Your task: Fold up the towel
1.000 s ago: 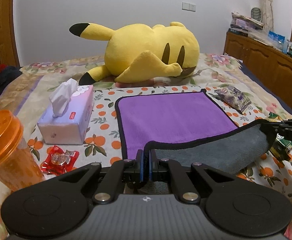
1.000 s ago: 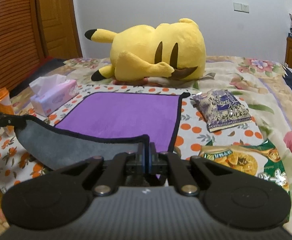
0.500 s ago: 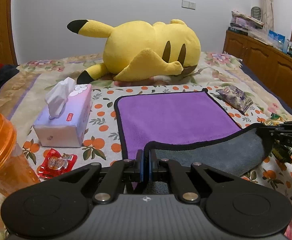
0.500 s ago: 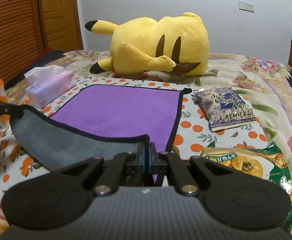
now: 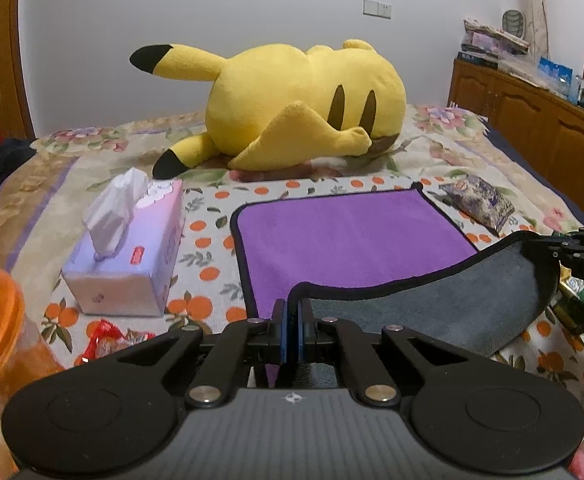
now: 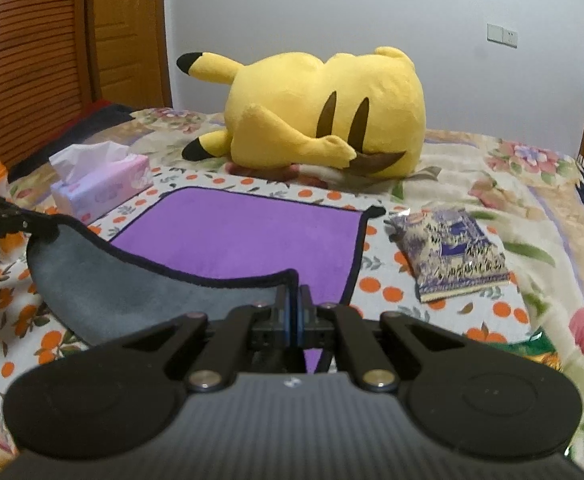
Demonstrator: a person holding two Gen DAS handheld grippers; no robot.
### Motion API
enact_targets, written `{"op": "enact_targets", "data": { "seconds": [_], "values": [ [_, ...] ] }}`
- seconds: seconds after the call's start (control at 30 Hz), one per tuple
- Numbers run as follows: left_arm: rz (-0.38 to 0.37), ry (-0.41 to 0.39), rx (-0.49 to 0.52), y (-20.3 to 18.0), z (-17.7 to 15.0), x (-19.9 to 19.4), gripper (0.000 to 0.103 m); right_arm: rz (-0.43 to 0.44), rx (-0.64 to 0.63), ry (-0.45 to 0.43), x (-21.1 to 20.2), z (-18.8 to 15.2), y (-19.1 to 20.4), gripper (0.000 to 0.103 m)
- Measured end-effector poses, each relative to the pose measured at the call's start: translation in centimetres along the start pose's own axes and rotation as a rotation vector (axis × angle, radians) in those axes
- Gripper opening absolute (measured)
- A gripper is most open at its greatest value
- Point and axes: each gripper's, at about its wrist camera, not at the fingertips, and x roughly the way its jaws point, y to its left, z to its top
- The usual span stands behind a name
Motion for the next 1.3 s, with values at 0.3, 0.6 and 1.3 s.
{"op": "enact_targets", "data": {
  "seconds": [0.3,0.6,1.3],
  "values": [
    [0.003,-0.02,0.003,0.3,1.8,0.8,0.006,-0.003,-0.032,-0.034,0.2,2.0,-0.1,0.004],
    [0.008,-0.016,0.016,0.7,3.6,2.6,0.006,-0.003,-0.109,-0.039,1.9,4.2,-0.2,0.003],
    [0.042,-0.067,0.044,0.9,9.4,6.2,0.006,-0.032,-0.152,-0.072,6.2,8.2,-1.2,0.003]
  ]
}}
